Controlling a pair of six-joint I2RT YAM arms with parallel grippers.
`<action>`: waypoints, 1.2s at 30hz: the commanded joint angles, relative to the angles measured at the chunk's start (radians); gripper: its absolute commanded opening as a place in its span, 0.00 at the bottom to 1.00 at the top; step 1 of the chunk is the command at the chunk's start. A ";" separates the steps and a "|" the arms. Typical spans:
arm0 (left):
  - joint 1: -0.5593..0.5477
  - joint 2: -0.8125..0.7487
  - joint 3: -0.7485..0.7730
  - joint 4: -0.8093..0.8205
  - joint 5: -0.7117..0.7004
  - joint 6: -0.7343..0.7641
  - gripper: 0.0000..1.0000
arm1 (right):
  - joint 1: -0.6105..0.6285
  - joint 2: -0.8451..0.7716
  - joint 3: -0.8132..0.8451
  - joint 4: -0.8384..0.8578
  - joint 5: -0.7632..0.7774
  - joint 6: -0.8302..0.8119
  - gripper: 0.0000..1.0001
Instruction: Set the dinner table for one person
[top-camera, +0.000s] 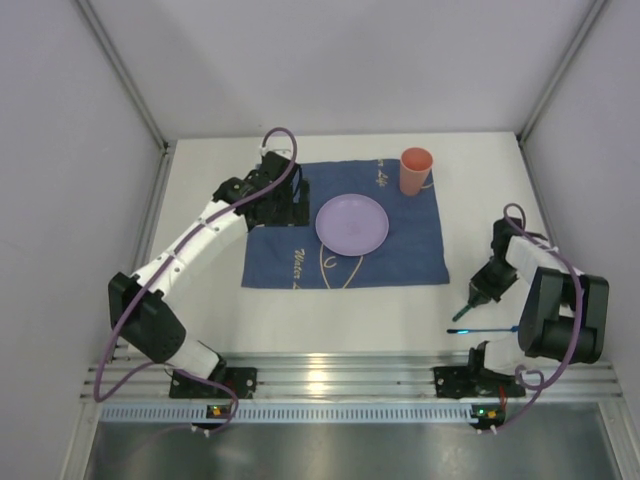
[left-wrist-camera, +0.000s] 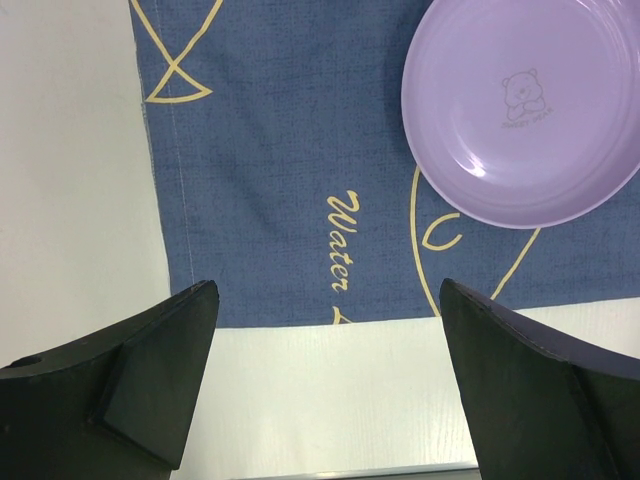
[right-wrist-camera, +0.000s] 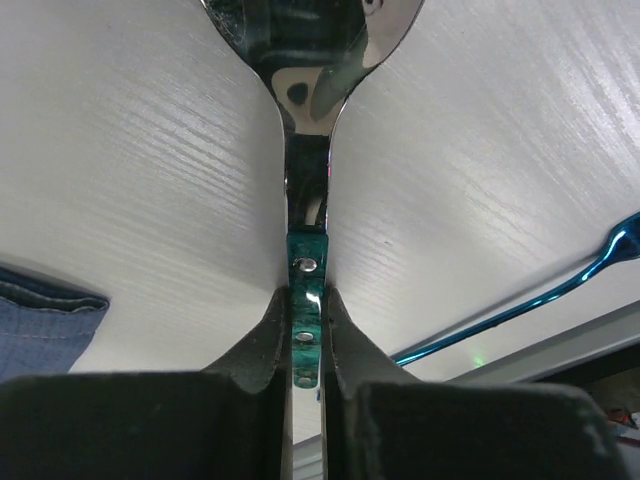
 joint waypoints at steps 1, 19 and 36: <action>0.007 0.012 0.025 0.040 0.011 0.026 0.98 | -0.011 -0.006 0.042 0.090 0.139 -0.041 0.00; 0.036 0.037 0.062 0.016 0.021 0.032 0.98 | 0.561 0.225 0.636 -0.133 0.118 -0.120 0.00; 0.053 -0.026 0.030 -0.009 -0.028 0.022 0.98 | 0.610 0.478 0.755 -0.108 0.165 -0.213 0.00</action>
